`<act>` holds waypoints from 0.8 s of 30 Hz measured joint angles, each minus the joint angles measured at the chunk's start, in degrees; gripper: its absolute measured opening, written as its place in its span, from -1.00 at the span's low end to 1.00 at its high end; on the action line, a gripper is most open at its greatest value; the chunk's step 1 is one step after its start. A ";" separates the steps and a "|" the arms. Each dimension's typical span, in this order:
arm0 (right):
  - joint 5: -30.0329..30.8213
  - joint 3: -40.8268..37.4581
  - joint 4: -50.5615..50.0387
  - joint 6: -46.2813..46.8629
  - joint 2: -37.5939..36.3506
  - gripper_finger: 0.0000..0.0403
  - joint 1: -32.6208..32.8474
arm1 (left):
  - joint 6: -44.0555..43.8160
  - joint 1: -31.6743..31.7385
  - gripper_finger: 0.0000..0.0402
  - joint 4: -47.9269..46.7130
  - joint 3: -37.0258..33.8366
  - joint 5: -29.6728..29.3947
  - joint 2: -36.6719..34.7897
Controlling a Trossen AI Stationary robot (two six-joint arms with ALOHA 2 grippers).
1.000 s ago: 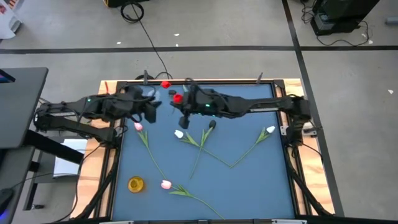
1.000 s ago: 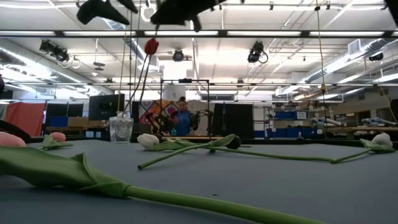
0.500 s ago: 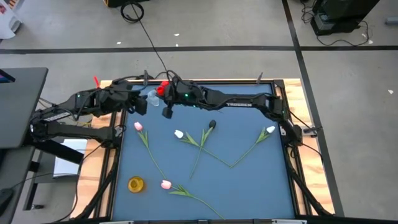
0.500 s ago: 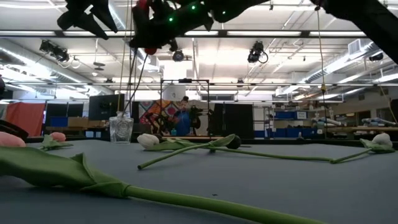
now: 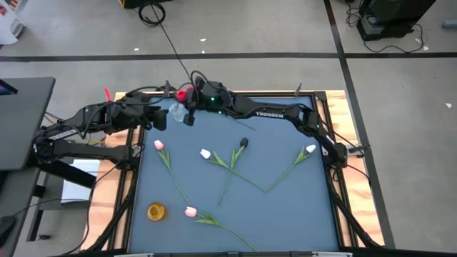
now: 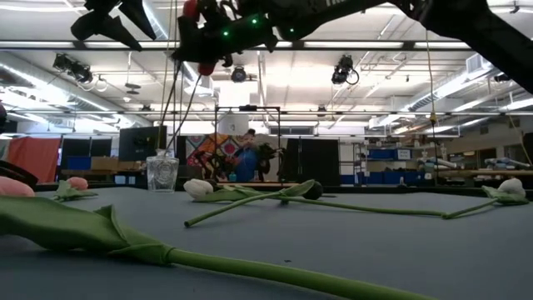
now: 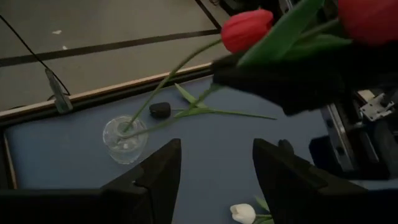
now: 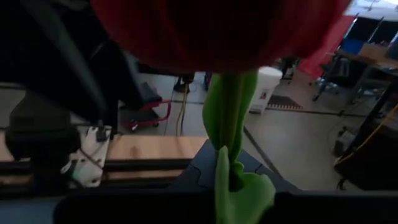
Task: Sort flowers into vase by color
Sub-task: Put the red flower into the transparent vase
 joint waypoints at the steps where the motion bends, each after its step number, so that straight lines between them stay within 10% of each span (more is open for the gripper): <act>1: -0.04 0.00 0.59 0.00 0.00 -0.92 -0.27 | -0.29 0.00 0.02 -0.02 0.00 0.01 0.00; 24: -2.98 -0.02 -2.70 -0.22 -0.75 -0.91 -2.10 | -3.11 0.00 0.02 -0.17 0.00 0.05 0.00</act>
